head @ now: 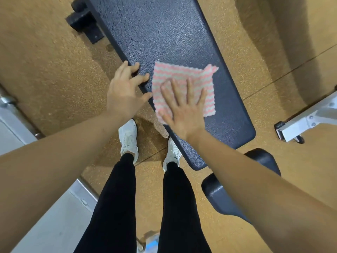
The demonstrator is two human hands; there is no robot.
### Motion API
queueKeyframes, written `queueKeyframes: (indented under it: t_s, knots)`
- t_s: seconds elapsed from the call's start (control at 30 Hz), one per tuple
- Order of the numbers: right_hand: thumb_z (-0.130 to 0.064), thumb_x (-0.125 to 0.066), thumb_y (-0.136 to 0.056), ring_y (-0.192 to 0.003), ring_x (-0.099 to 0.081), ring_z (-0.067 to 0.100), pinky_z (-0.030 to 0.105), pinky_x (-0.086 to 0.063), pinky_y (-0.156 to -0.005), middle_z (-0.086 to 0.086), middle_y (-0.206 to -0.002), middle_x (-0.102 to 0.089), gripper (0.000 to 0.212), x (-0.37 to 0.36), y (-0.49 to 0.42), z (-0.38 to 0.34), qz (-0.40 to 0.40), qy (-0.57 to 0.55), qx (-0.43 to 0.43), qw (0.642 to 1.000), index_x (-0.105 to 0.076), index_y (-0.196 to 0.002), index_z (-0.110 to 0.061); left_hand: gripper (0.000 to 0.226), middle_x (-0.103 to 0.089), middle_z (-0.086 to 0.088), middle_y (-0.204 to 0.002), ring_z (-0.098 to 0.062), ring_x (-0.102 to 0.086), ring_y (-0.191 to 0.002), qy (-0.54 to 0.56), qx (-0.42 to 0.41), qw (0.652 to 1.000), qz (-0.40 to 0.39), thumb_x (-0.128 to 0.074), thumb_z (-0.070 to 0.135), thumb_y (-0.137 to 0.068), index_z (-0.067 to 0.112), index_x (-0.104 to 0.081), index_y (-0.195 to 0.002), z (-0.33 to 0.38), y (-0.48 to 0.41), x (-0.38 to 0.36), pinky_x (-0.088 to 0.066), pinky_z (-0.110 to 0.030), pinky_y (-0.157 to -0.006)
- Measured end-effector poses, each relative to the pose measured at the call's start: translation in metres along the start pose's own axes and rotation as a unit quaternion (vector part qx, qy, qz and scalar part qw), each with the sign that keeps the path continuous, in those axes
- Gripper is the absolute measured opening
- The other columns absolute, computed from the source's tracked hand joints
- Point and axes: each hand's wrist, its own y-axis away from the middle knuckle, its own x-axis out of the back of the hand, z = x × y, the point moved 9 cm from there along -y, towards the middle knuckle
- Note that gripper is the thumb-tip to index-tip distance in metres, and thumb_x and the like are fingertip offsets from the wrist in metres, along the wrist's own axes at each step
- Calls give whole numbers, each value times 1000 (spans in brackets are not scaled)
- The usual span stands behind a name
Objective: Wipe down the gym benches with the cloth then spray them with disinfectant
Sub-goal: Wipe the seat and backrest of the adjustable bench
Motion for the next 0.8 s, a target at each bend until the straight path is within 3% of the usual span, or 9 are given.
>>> queueKeyframes:
  t_s: [0.2,0.37,0.47,0.63,0.73,0.8]
  knots:
    - [-68,-22,-101,-155,8,40,76,-6,-112,-7,-171,2,69,-2,7,-2,-34,7,46,998,-5,-161,-40,49,-56,-12,-146,-37,-38,-147,3,-13,1000,21,-87,28,-77,18,-72,-123,3,1,1,-42,-53,-113]
    - [-75,-22,-96,-154,12,40,76,6,-113,0,-170,10,79,27,-43,70,-3,-49,-118,992,1,-161,-36,50,-56,-8,-147,-34,-37,-148,6,-15,1000,19,-86,34,-79,21,-72,-126,0,2,2,-45,-53,-110]
    - [-75,-22,-95,-154,13,39,74,3,-115,3,-170,12,85,51,-80,92,14,-70,-166,983,3,-162,-29,50,-56,-5,-147,-31,-36,-149,14,-25,999,13,-84,33,-81,23,-71,-128,-1,2,0,-43,-49,-113]
    - [-80,-20,-91,-153,8,47,81,-5,-110,2,-171,7,91,69,-122,67,15,-28,-138,990,1,-162,-27,30,-57,6,-147,-21,-41,-146,41,-20,999,-16,-72,32,-92,28,-74,-122,-12,-7,15,-32,-46,-118]
    - [-85,-20,-86,-150,9,54,86,-5,-105,1,-171,5,92,67,-125,36,9,-9,-107,994,0,-161,-35,29,-61,6,-140,-20,-52,-134,5,-8,999,40,-65,35,-95,28,-71,-123,-28,-22,44,-34,-44,-111]
    - [-87,-18,-87,-149,8,56,85,-6,-105,3,-171,5,90,60,-121,12,5,9,-65,998,1,-161,-39,37,-56,4,-146,-19,-48,-138,-12,27,996,80,-64,37,-95,28,-65,-131,-42,-39,64,-32,-44,-113]
